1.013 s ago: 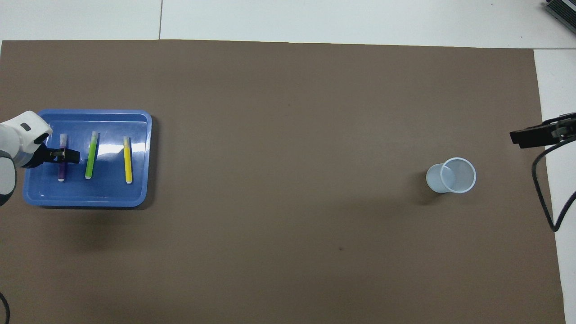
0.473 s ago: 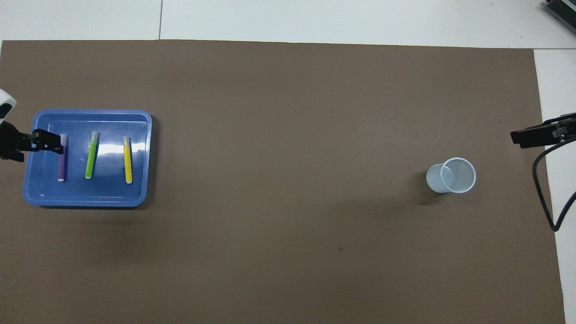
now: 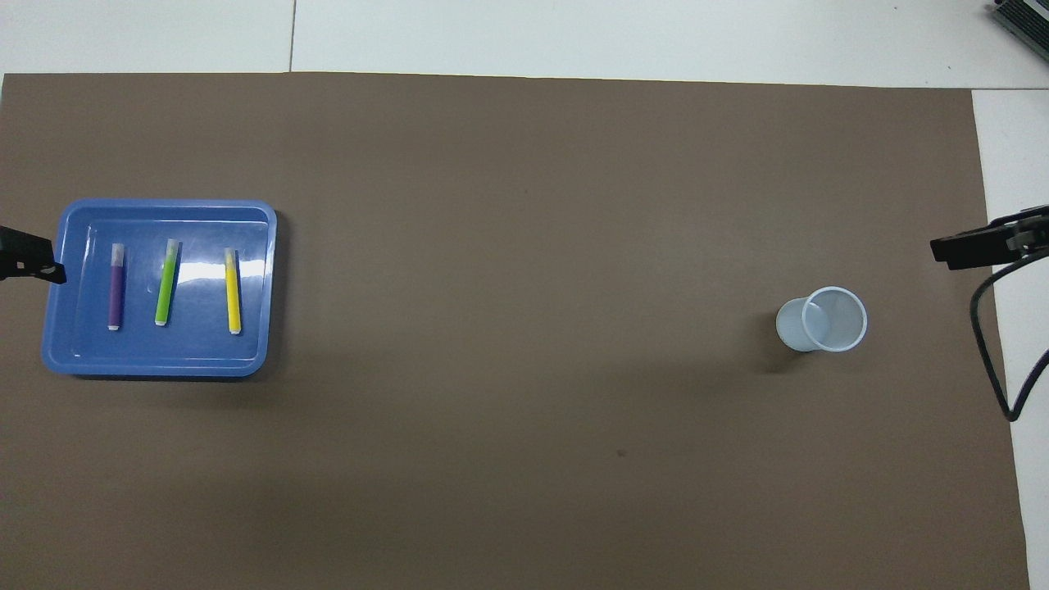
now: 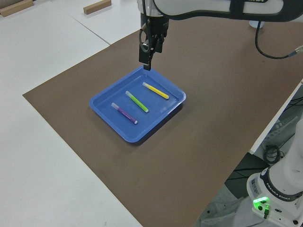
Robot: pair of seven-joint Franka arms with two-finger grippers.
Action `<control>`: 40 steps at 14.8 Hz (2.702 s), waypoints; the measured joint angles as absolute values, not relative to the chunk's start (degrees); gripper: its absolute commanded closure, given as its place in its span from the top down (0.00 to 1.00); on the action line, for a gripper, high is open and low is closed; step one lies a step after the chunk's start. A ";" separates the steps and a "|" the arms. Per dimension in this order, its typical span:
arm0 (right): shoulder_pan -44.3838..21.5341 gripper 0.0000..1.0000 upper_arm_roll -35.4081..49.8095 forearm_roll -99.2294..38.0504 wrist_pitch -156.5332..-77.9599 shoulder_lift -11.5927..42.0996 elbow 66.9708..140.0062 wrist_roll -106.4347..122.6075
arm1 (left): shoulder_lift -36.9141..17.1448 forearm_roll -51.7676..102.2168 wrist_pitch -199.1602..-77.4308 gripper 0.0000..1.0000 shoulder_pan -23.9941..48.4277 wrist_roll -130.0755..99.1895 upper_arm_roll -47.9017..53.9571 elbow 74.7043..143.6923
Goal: Right arm passes pens to left for tray arrangement
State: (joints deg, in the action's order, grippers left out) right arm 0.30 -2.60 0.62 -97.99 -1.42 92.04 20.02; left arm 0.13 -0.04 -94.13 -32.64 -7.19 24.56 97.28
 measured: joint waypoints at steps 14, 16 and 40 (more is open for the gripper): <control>0.31 1.00 -2.89 0.62 -97.99 -1.42 91.99 20.02 | 6.58 0.06 -82.44 1.00 -20.05 -7.84 18.33 95.94; 0.31 1.00 -2.91 0.62 -97.99 -1.42 91.99 20.02 | 6.60 0.08 -82.50 1.00 -9.82 -7.79 7.76 95.88; 0.43 1.00 -3.26 0.64 -97.99 -1.42 91.91 20.01 | 1.21 0.00 -84.47 1.00 -0.94 -6.12 1.12 90.49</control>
State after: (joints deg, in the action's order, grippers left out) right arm 0.43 -3.26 0.64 -97.99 -1.42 91.91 20.01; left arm 1.21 0.00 -84.47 -0.94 -6.12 1.12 90.49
